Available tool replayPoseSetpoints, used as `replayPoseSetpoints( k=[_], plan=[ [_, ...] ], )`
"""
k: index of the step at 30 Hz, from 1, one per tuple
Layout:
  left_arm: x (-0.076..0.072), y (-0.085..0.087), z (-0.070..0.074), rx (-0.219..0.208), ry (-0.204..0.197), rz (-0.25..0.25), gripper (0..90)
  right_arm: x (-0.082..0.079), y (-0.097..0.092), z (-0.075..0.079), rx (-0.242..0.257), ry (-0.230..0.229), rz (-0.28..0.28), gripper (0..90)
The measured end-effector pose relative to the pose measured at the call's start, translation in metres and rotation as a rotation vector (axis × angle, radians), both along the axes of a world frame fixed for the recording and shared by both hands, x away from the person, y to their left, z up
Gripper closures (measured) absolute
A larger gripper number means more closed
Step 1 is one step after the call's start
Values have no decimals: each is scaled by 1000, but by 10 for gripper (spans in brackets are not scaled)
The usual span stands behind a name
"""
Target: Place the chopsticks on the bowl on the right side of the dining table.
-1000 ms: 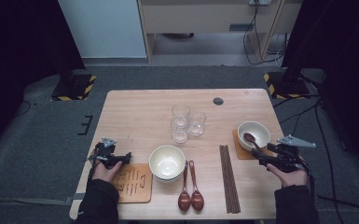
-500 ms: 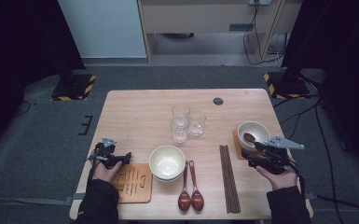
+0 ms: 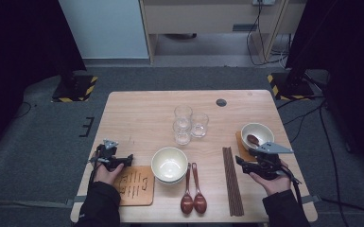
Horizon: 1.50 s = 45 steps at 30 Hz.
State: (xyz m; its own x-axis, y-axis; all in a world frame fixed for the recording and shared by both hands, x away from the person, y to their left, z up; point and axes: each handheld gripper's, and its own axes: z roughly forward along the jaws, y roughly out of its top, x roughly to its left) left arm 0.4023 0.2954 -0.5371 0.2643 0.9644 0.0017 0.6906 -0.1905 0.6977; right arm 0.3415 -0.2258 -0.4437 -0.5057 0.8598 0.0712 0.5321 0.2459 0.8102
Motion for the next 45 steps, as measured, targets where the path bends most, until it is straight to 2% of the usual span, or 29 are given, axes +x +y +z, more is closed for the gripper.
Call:
replayPoseSetpoints(
  k=[7, 12, 24, 29, 38, 45],
  plan=[
    [0, 0, 0, 0, 0, 0, 0, 0, 5, -9, -17, 16, 29, 396],
    [0, 0, 0, 0, 0, 0, 0, 1, 5, -16, -33, 27, 26, 417],
    [0, 0, 0, 0, 1, -2, 0, 2, 3, -32, -88, 60, 28, 528],
    [0, 0, 0, 0, 1, -2, 0, 2, 7, -38, -122, 83, 41, 563],
    [0, 0, 0, 1, 1, -2, 0, 4, 5, -51, -131, 136, 38, 614],
    [0, 0, 0, 1, 1, -2, 0, 7, 7, -61, -161, 169, 53, 642]
  ],
)
